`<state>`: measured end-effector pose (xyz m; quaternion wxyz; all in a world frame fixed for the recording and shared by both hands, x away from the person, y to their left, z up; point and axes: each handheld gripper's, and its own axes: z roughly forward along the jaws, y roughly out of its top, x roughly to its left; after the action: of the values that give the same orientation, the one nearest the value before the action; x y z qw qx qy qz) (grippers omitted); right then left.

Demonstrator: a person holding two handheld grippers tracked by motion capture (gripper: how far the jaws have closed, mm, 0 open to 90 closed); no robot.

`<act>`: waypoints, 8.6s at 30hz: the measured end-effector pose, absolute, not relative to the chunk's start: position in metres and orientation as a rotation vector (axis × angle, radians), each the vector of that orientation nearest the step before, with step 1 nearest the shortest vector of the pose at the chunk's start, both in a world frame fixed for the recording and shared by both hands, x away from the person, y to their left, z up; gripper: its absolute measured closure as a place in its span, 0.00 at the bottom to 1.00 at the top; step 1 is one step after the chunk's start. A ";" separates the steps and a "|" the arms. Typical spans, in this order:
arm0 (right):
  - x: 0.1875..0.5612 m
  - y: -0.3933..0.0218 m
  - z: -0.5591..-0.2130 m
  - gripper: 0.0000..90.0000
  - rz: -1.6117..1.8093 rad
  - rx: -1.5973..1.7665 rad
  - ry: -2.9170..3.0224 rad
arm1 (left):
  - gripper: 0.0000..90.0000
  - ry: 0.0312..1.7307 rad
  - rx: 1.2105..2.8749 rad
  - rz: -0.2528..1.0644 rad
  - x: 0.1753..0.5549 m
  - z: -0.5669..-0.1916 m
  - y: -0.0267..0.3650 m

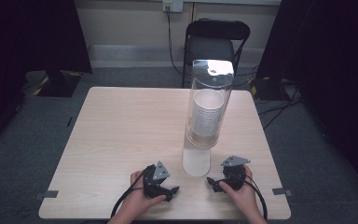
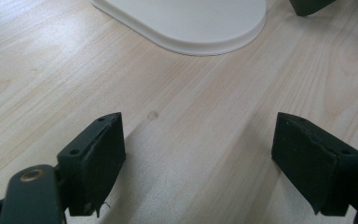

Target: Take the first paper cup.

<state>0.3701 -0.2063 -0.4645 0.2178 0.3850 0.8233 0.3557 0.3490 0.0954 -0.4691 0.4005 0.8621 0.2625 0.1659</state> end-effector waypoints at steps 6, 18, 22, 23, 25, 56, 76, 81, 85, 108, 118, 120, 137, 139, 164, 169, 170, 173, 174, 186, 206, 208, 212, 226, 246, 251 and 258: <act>0.370 -0.206 -0.464 0.00 0.983 1.069 2.277 | 0.19 0.664 2.181 0.420 0.349 -0.469 0.095; 0.369 -0.195 -0.437 0.16 1.076 1.043 2.183 | 0.19 0.665 2.180 0.418 0.349 -0.469 0.095; 0.372 -0.186 -0.427 0.16 1.182 1.005 2.158 | 0.19 0.665 2.180 0.417 0.349 -0.469 0.095; 0.373 -0.184 -0.425 0.16 1.202 1.006 2.151 | 0.19 0.664 2.181 0.418 0.349 -0.469 0.095; 0.374 -0.179 -0.419 0.15 1.238 0.997 2.144 | 0.19 0.666 2.179 0.416 0.349 -0.469 0.095; 0.389 -0.159 -0.383 0.31 1.460 0.933 2.053 | 0.19 0.667 2.181 0.417 0.349 -0.469 0.095; 0.391 -0.161 -0.388 0.41 1.462 0.864 2.033 | 0.19 0.667 2.181 0.418 0.349 -0.469 0.095; 0.390 -0.161 -0.394 0.41 1.481 0.856 1.994 | 0.19 0.666 2.179 0.418 0.349 -0.469 0.095; 0.389 -0.161 -0.395 0.41 1.491 0.852 1.987 | 0.19 0.666 2.180 0.418 0.349 -0.469 0.095; 0.390 -0.160 -0.395 0.28 1.515 0.877 1.971 | 0.19 0.667 2.181 0.417 0.349 -0.469 0.095; 0.389 -0.157 -0.380 0.24 1.530 0.859 1.939 | 0.19 0.668 2.180 0.417 0.349 -0.469 0.095; 0.390 -0.154 -0.377 0.25 1.519 0.849 1.935 | 0.19 0.667 2.181 0.417 0.349 -0.469 0.095; 0.391 -0.155 -0.389 0.38 1.520 0.819 1.956 | 0.19 0.666 2.179 0.418 0.349 -0.469 0.095; 0.391 -0.156 -0.394 0.40 1.508 0.830 1.978 | 0.19 0.666 2.179 0.418 0.349 -0.469 0.095; 0.380 -0.178 -0.450 0.40 1.214 0.867 2.307 | 0.19 0.670 2.187 0.419 0.350 -0.468 0.095; 0.373 -0.179 -0.451 0.40 1.189 0.850 2.308 | 0.20 0.674 2.178 0.417 0.351 -0.468 0.095; 0.371 -0.179 -0.451 0.40 1.193 0.846 2.313 | 0.20 0.675 2.174 0.411 0.351 -0.468 0.096; 0.368 -0.179 -0.451 0.40 1.190 0.835 2.323 | 0.22 0.686 2.167 0.405 0.352 -0.468 0.097; 0.364 -0.177 -0.452 0.39 1.171 0.800 2.330 | 0.24 0.710 2.163 0.381 0.353 -0.466 0.097; 0.352 -0.166 -0.453 0.39 1.147 0.660 2.360 | 0.32 0.770 1.933 0.338 0.359 -0.422 0.124; 0.337 -0.106 -0.449 0.39 1.200 0.307 2.401 | 0.74 0.826 1.840 0.186 0.351 -0.395 0.147; 0.336 -0.102 -0.448 0.39 1.219 0.286 2.402 | 0.83 0.847 1.846 0.138 0.351 -0.396 0.149; 0.336 -0.094 -0.448 0.38 1.232 0.281 2.412 | 0.93 0.881 1.859 0.106 0.349 -0.396 0.151; 0.350 -0.116 -0.443 0.24 1.276 0.523 2.339 | 0.95 1.149 1.806 0.195 0.359 -0.395 0.196; 0.363 -0.147 -0.440 0.25 1.239 0.707 2.265 | 0.66 1.177 1.756 0.329 0.370 -0.395 0.217; 0.366 -0.154 -0.439 0.25 1.218 0.739 2.258 | 0.57 1.118 1.757 0.314 0.364 -0.392 0.220; 0.373 -0.164 -0.435 0.25 1.239 0.780 2.233 | 0.52 1.081 1.786 0.309 0.355 -0.393 0.219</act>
<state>0.3734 -0.1636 -0.4345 0.2333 0.2842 0.8132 0.4510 0.3547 0.2194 -0.3932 0.4928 0.7364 0.4457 0.1275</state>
